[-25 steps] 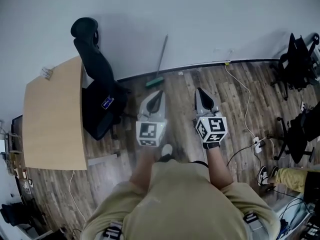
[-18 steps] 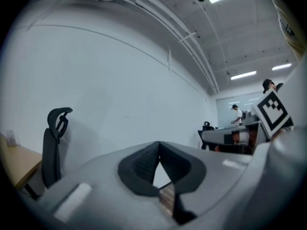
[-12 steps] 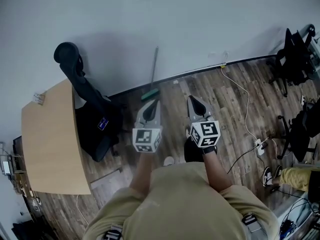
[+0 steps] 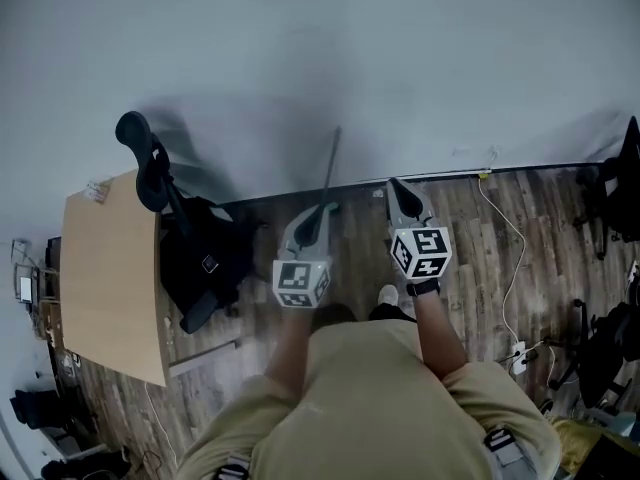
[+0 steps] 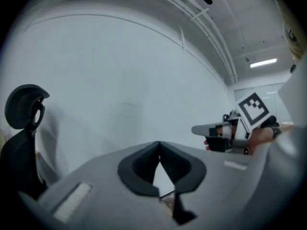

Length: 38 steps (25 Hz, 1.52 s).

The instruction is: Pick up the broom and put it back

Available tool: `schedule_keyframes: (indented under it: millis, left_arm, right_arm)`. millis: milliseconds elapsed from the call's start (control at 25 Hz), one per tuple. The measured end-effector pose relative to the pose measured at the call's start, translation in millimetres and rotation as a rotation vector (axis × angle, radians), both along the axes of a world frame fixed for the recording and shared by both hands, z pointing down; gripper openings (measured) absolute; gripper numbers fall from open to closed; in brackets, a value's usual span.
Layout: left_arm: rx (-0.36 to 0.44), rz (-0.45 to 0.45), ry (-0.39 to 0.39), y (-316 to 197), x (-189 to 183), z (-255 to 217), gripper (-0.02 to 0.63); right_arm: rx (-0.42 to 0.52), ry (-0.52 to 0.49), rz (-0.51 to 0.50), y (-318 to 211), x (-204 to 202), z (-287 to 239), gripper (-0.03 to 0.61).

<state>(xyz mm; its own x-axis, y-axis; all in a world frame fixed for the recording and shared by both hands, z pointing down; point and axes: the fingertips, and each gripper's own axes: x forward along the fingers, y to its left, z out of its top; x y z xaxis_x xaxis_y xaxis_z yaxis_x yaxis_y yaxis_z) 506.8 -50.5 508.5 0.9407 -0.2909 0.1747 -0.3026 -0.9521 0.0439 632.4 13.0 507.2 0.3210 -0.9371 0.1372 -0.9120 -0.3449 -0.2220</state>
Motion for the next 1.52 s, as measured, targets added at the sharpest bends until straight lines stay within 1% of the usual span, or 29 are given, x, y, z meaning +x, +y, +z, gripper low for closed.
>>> schedule_keyframes:
  millis: [120,240,320,400,480,600,680,840,960,1160,1240,1320,1440,1520]
  left_arm:
    - [-0.034,-0.036,-0.052,-12.9,18.7,26.3,0.002]
    - [-0.092,-0.068,-0.099,-27.4,27.5,57.1,0.002]
    - [-0.115,-0.08,-0.1,-44.8,36.1,74.7,0.002]
    - [-0.138,-0.056,-0.065,-64.1,52.9,89.9,0.001]
    - [-0.17,-0.011,-0.049,-80.0,74.6,108.3,0.001]
    - [-0.208,0.055,-0.055,-102.8,109.3,136.0,0.002]
    - [-0.223,0.078,-0.072,-118.3,122.6,157.2,0.002]
    - [-0.271,0.06,-0.106,-150.2,140.2,200.9,0.002]
    - [-0.298,0.033,-0.129,-174.5,142.6,228.7,0.002]
    - [-0.316,0.006,-0.14,-209.8,146.7,267.9,0.002]
    - [-0.313,-0.007,-0.145,-225.1,147.2,281.6,0.002]
    - [-0.312,-0.013,-0.144,-238.2,150.6,291.7,0.002]
    - [-0.321,-0.022,-0.144,-251.2,156.8,310.7,0.002]
    - [-0.326,-0.026,-0.139,-259.5,158.8,323.0,0.002]
  right_arm:
    - [-0.018,-0.059,-0.014,-18.8,29.8,29.0,0.006]
    - [-0.086,-0.084,-0.06,-40.7,40.6,69.0,0.006]
    - [-0.131,-0.087,-0.087,-59.2,44.3,93.9,0.006]
    - [-0.163,-0.092,-0.102,-79.4,49.5,116.9,0.006]
    - [-0.191,-0.12,-0.107,-96.8,55.7,140.8,0.008]
    - [-0.246,-0.17,-0.134,-121.7,61.5,179.9,0.008]
    - [-0.305,-0.193,-0.164,-137.9,57.9,214.3,0.008]
    - [-0.426,-0.289,-0.13,-164.8,70.5,291.5,0.008]
    - [-0.459,-0.332,-0.14,-192.1,72.9,337.0,0.008]
    - [-0.455,-0.417,-0.177,-232.9,76.8,389.9,0.077]
    - [-0.453,-0.423,-0.198,-249.9,79.7,405.7,0.097]
    - [-0.452,-0.414,-0.216,-266.3,85.9,421.4,0.131]
    - [-0.494,-0.421,-0.23,-284.5,99.1,451.9,0.171]
    - [-0.508,-0.454,-0.217,-297.4,105.6,470.6,0.203]
